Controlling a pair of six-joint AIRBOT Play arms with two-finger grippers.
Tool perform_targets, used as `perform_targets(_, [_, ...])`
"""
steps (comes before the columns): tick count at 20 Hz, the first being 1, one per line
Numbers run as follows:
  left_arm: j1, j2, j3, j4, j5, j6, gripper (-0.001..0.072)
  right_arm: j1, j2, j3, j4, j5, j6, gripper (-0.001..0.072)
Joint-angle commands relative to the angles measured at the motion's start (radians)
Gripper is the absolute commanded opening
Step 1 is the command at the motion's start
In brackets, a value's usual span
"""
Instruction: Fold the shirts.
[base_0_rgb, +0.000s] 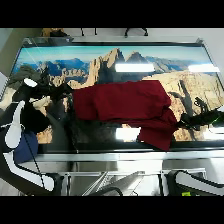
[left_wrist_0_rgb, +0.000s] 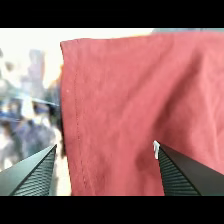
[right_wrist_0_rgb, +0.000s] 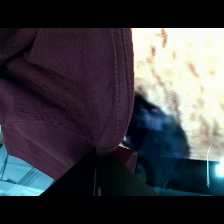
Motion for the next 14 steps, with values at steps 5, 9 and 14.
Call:
perform_targets(5, [-0.086,-0.105,0.000,-0.012,0.122,0.001,0.0693,0.000,-0.001,0.000,0.007,0.002,-0.001,0.0017])
perform_targets(9, [-0.127,-0.109,0.012,-0.009,0.190,0.002,0.0169,0.000,-0.001,0.000,0.008,0.002,-0.001,0.0017])
perform_targets(14, [-0.121,-0.108,0.176,-0.008,0.147,0.002,0.0012,-0.005,-0.001,0.001,-0.005,0.000,-0.001,0.0017])
